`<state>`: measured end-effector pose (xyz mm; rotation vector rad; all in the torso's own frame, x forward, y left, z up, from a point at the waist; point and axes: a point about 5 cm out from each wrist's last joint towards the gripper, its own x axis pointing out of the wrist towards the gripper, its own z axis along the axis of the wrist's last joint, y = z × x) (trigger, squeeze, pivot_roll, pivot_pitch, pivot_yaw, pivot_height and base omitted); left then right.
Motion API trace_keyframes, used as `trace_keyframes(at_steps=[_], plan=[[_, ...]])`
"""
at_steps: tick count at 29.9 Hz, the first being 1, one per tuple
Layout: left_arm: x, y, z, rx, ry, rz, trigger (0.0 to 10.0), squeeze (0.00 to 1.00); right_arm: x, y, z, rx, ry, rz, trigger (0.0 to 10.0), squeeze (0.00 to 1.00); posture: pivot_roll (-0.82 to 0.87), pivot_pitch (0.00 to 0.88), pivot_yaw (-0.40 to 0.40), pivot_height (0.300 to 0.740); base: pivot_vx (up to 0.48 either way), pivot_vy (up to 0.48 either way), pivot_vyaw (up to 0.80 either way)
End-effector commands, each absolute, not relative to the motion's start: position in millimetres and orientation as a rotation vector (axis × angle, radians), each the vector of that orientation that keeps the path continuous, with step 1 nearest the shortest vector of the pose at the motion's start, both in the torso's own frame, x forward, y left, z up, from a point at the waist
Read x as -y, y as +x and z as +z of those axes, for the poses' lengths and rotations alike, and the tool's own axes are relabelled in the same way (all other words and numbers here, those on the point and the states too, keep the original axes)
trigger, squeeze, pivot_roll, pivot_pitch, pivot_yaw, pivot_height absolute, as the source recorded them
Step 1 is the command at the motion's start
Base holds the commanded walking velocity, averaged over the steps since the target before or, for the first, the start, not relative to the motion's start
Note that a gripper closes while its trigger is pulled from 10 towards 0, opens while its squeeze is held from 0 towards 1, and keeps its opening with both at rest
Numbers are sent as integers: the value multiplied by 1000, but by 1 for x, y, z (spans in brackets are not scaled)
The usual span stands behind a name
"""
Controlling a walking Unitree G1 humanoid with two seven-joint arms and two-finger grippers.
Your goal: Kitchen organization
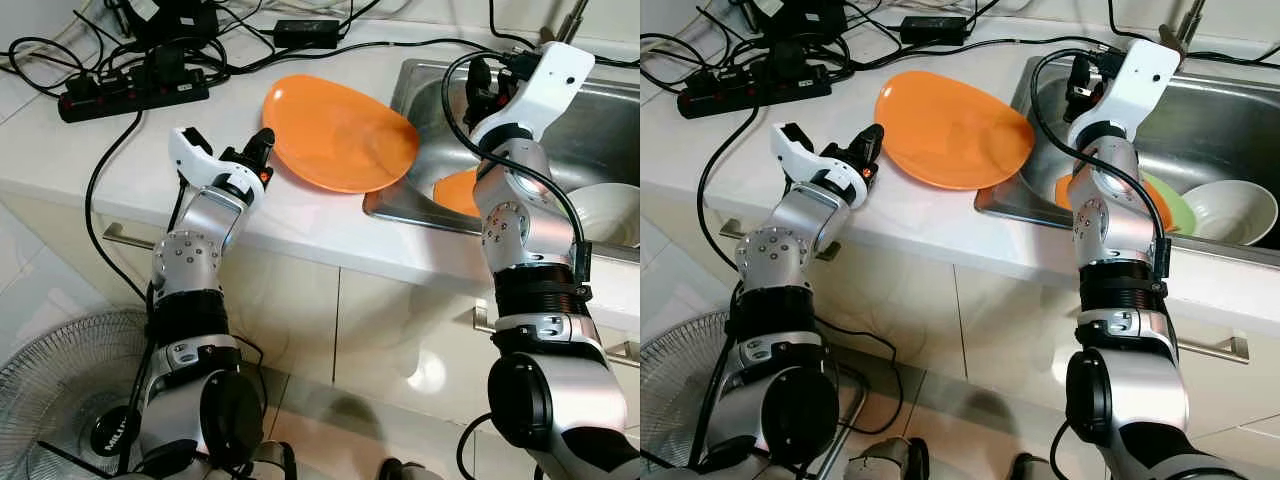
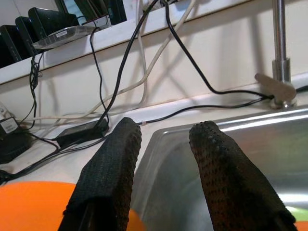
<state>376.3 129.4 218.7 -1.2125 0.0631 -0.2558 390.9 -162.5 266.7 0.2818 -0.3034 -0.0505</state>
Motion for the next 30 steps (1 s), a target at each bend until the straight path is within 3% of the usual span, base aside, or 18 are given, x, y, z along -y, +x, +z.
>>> trace_keyframes(at_steps=[1, 7, 13, 16, 18, 22, 23, 30], plan=[[-130, 374, 230, 8, -1267, -297, 10000, 0, 165, 389, 268, 308, 311, -54, 10000, 0, 111, 106, 57, 740, 0, 0, 0], [-127, 372, 230, 43, -1412, -318, 10000, 0, 168, 388, 262, 282, 387, -55, 10000, 0, 107, 107, 54, 740, 0, 0, 0], [-127, 371, 229, 41, -1391, -325, 10000, 0, 171, 387, 261, 280, 396, -64, 10000, 0, 106, 106, 53, 740, 0, 0, 0], [-127, 372, 228, 29, -1315, -304, 10000, 0, 171, 387, 261, 276, 397, -62, 10000, 0, 107, 103, 54, 740, 0, 0, 0], [-127, 373, 224, -4, -1091, -283, 10000, 0, 169, 387, 259, 263, 387, -51, 10000, 0, 108, 103, 55, 740, 0, 0, 0], [-126, 373, 223, -31, -1012, -293, 10000, 0, 169, 387, 254, 241, 344, -58, 10000, 0, 109, 102, 57, 740, 0, 0, 0], [-129, 371, 226, -44, -994, -306, 10000, 1000, 169, 388, 250, 227, 300, -65, 10000, 0, 113, 102, 58, 740, 0, 0, 0], [-144, 364, 241, 7, -886, -310, 10000, 1000, 171, 389, 242, 190, 240, -77, 10000, 0, 125, 93, 59, 740, 0, 0, 0]])
